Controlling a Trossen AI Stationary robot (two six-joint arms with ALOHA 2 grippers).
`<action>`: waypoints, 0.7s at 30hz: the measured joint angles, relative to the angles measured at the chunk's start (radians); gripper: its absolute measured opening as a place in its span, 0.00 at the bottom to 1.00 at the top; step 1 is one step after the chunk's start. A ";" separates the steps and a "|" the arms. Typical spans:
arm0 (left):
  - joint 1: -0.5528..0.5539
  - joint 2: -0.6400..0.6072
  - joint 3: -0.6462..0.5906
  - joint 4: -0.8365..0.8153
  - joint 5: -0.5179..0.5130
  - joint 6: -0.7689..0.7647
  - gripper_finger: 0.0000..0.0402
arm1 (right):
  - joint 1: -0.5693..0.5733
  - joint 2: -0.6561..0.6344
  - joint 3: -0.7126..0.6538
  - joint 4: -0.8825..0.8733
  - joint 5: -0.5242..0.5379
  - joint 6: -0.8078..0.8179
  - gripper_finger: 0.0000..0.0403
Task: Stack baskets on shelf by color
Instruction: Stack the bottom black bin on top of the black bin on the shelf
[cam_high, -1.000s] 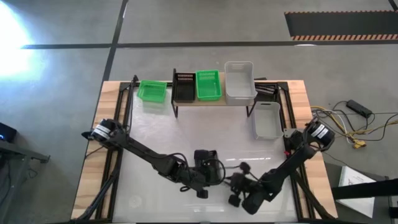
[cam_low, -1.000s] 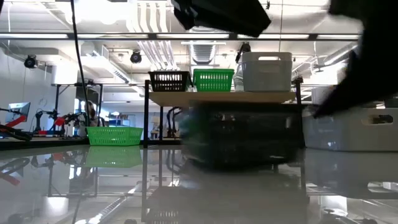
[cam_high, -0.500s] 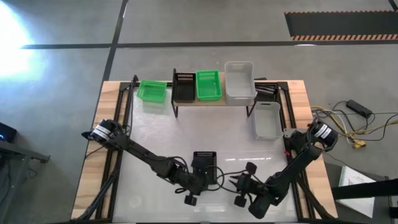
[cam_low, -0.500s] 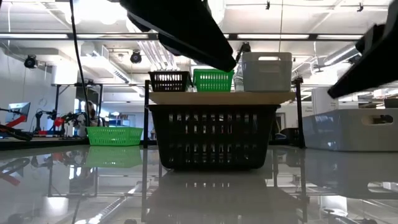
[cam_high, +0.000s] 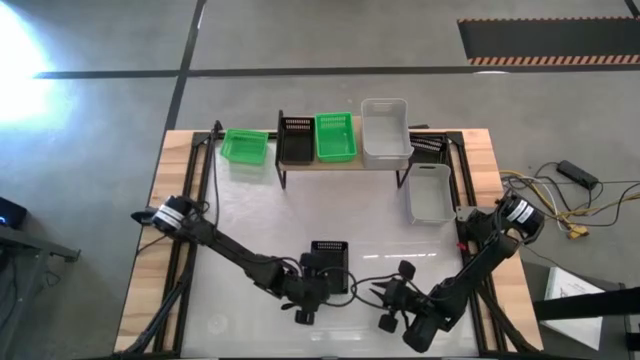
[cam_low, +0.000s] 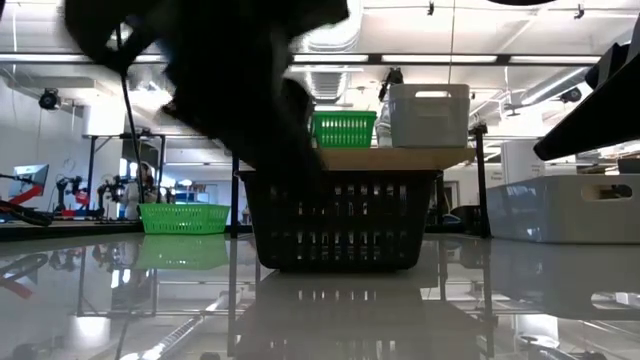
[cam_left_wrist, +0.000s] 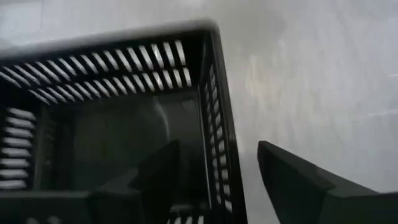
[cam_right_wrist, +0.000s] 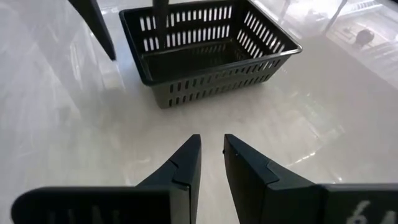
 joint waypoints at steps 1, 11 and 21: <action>0.000 0.013 0.000 0.010 0.001 -0.001 0.47 | 0.000 0.000 0.000 0.002 0.000 0.000 0.16; 0.004 0.017 0.010 0.033 -0.047 0.000 0.08 | 0.000 0.000 -0.003 0.003 0.000 -0.001 0.16; -0.035 -0.269 0.011 -0.210 -0.268 0.006 0.00 | 0.002 0.000 -0.005 0.003 0.000 -0.002 0.16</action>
